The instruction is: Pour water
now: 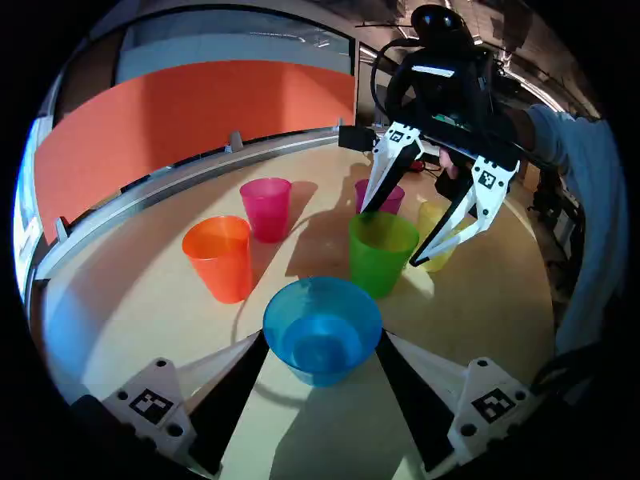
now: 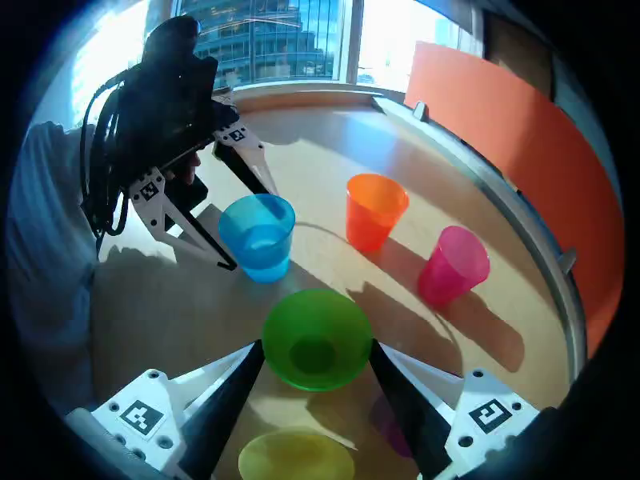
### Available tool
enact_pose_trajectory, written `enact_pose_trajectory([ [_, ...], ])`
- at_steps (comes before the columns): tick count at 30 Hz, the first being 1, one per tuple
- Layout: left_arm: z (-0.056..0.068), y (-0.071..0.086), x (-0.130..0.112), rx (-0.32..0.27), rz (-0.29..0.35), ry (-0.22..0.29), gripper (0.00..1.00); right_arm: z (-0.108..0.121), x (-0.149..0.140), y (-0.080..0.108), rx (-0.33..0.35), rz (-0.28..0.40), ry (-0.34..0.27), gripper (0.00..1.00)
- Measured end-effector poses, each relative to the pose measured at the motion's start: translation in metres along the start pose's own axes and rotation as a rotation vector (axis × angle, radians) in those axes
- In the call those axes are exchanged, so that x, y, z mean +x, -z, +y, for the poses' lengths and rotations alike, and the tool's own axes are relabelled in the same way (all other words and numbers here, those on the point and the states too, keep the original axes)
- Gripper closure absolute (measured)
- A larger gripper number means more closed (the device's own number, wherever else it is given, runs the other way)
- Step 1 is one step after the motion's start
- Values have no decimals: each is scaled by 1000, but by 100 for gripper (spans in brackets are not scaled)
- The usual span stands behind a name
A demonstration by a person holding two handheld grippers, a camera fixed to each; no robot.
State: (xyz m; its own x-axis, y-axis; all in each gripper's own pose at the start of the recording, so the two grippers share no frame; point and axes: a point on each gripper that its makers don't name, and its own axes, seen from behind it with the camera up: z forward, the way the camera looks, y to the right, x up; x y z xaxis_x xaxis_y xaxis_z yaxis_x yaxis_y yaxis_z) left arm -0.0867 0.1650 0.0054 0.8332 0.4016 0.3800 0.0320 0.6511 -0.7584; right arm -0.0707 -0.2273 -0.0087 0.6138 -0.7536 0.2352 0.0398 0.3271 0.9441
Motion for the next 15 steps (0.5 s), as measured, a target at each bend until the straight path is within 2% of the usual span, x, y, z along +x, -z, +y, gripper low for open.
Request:
enact_pose_trajectory([
  [5, -3, -4, 2, 11, 6, -2, 5, 2, -1, -3, -5, -3, -2, 0],
  [7, -4, -5, 3, 15, 9, -5, 12, 2, -1, -3, -5, -4, -3, 0],
  [9, -4, -6, 3, 15, 9, -6, 14, 2, -2, -4, -6, -5, -5, 0],
  [15, -5, -6, 3, 18, 9, -8, 14, 1, -2, -5, -3, -10, -14, 0],
])
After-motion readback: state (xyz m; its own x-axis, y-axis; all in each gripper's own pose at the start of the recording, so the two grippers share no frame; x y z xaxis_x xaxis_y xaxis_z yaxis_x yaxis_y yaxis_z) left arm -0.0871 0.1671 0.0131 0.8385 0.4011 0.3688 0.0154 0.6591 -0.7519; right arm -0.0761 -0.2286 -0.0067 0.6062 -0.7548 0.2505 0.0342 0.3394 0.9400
